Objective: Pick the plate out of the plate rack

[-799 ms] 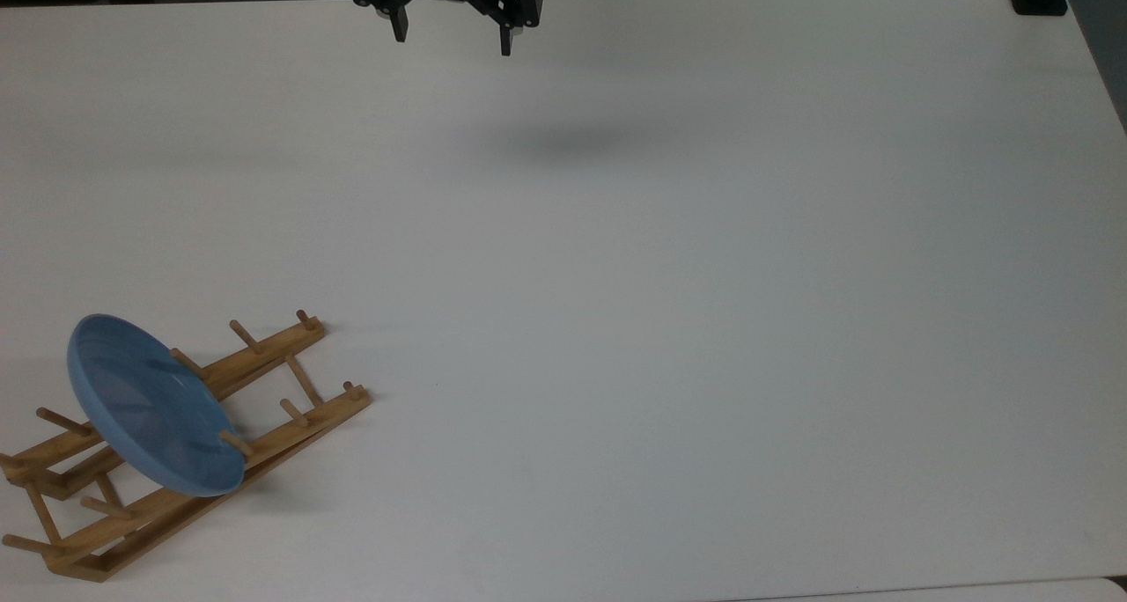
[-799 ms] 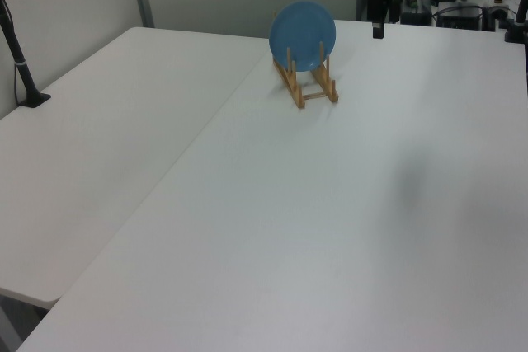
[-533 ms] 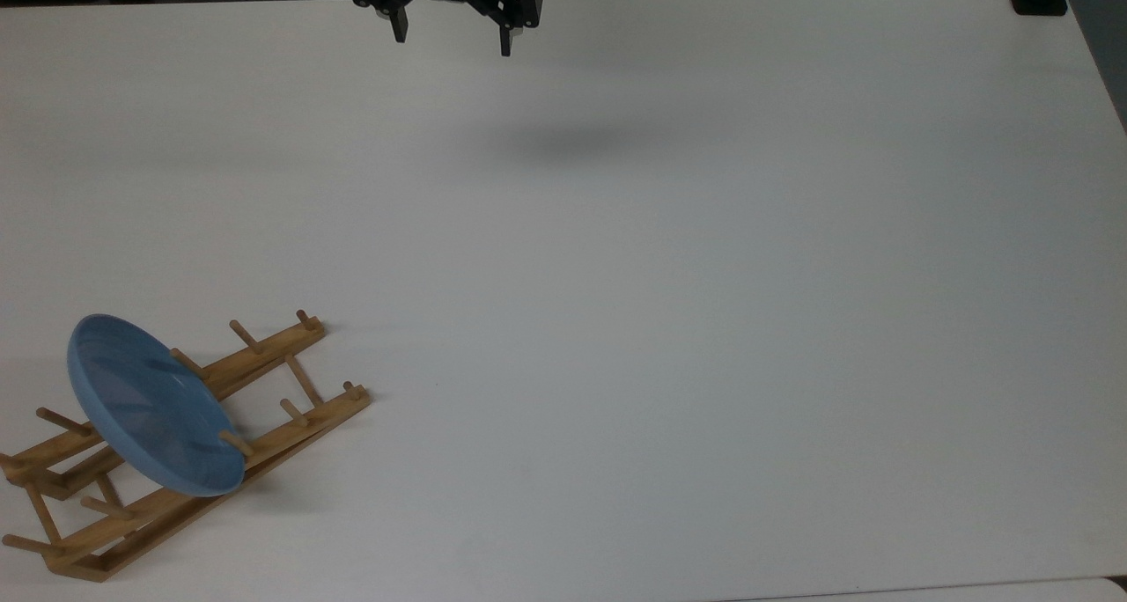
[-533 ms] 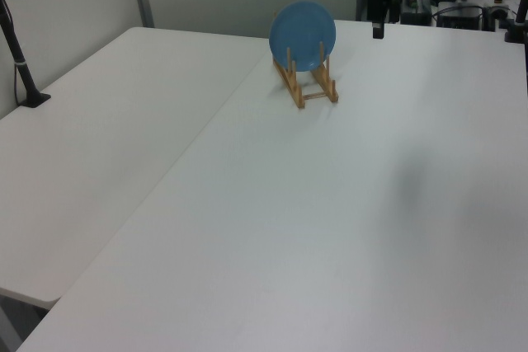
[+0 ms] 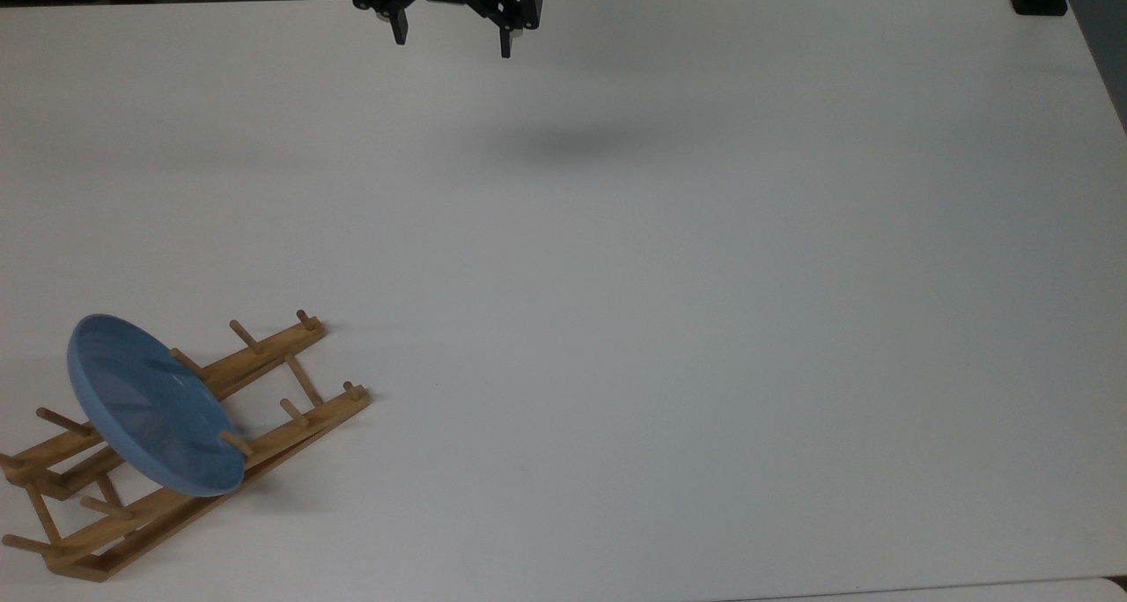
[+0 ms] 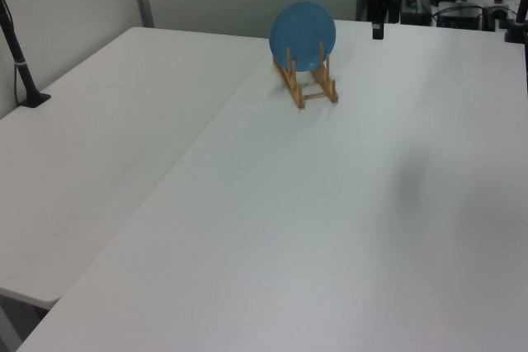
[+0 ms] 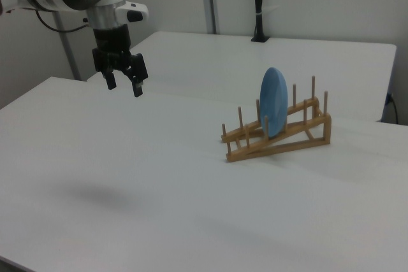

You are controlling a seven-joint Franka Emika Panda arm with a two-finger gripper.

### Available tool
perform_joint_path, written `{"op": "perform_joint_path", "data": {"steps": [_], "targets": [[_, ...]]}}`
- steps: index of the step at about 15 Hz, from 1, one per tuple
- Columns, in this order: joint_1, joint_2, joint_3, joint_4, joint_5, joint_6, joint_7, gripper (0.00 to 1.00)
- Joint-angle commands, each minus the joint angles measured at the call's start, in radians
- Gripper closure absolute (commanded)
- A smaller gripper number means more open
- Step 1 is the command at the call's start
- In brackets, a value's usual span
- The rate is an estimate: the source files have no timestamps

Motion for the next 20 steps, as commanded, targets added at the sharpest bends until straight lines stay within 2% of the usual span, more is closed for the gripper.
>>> {"op": "perform_joint_path", "data": {"steps": [1, 4, 7, 11, 13, 17, 20], "targets": [[-0.014, -0.015, 0.011, -0.026, -0.019, 0.043, -0.078, 0.00], [-0.041, 0.007, 0.011, -0.004, -0.019, 0.060, -0.184, 0.00], [-0.070, 0.042, 0.011, 0.017, -0.050, 0.083, -0.203, 0.00], [-0.139, 0.050, 0.011, 0.016, -0.057, 0.225, -0.212, 0.00], [-0.148, 0.074, 0.010, 0.016, -0.071, 0.300, -0.235, 0.00], [-0.188, 0.129, 0.010, 0.016, -0.181, 0.507, -0.249, 0.00], [-0.214, 0.183, 0.008, 0.017, -0.229, 0.650, -0.249, 0.00]]}}
